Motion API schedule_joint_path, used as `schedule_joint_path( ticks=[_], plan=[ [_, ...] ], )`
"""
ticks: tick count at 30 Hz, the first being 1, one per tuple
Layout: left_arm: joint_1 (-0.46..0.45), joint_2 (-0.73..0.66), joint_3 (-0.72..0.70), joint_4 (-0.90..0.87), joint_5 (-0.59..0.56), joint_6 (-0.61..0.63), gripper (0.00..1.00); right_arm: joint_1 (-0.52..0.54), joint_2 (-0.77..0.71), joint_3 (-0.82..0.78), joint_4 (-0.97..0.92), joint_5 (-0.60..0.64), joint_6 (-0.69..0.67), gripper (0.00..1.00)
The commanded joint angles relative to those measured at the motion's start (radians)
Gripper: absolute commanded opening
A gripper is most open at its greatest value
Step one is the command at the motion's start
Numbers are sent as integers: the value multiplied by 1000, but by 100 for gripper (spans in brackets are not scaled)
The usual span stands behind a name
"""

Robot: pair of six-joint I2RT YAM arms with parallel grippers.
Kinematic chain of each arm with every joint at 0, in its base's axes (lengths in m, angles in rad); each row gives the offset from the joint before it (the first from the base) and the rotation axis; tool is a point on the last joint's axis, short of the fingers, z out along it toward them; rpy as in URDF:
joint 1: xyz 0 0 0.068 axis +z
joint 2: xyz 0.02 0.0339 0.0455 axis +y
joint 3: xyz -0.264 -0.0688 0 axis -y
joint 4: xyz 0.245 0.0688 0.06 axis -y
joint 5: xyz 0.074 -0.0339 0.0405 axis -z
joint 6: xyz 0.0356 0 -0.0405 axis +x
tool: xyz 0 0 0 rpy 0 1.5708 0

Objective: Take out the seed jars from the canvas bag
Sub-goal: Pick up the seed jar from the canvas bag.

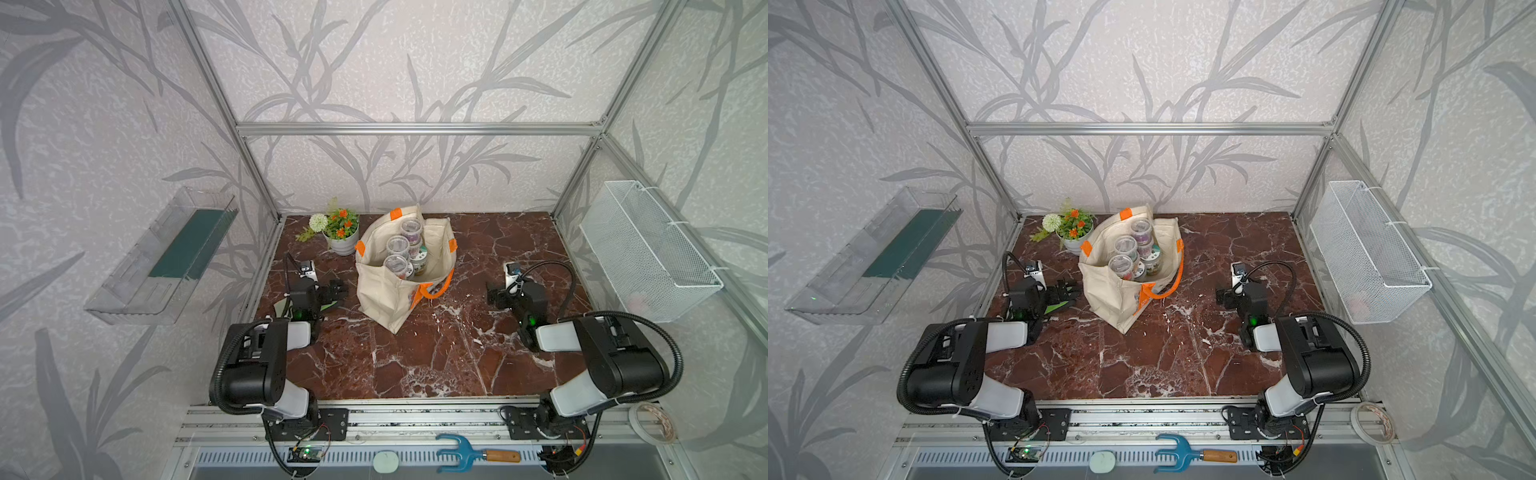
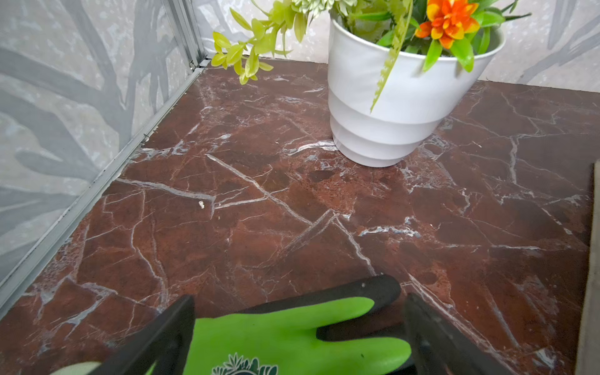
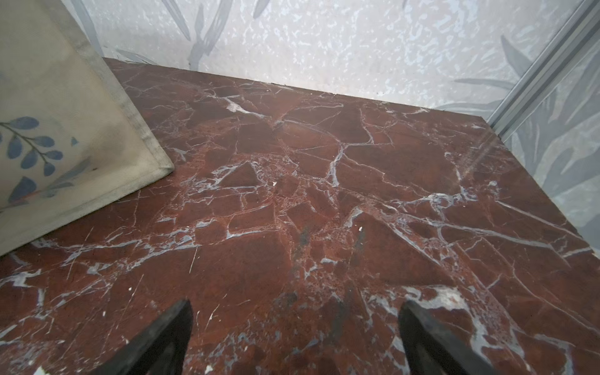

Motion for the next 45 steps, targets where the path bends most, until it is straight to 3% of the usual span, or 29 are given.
schedule_joint_path(
  ticks=[1,24,30,32,34,35,37,38,39,41,42,45],
  plan=[
    [-4,7,18,25,-10,19,99,5,6,11,39,9,-14,99],
    [-1,7,19,25,-7,17,99,-11,7,33,-5,34,17,99],
    [-2,3,14,34,-6,17,98,27,14,-53,167,70,-21,99],
    [-4,-47,29,-32,-7,19,97,31,15,-63,187,71,-23,99],
    [-4,-150,91,-226,-6,22,96,38,-40,-73,172,115,-24,99],
    [-7,-207,136,-334,-24,-8,96,47,-146,-47,42,140,-24,99],
    [-6,-293,190,-442,-71,-115,96,52,-374,147,-490,151,58,99],
    [-7,-332,208,-475,-72,-157,96,56,-435,266,-717,121,81,99],
    [-8,-368,222,-503,-89,-205,96,67,-461,359,-820,99,107,99],
    [-13,-428,239,-558,-195,-426,99,75,-485,400,-762,27,202,99],
    [-11,-457,252,-608,-233,-537,99,74,-490,366,-670,5,333,99],
    [-10,-527,282,-698,-164,-561,96,12,-409,183,-262,-104,515,99]
  ],
)
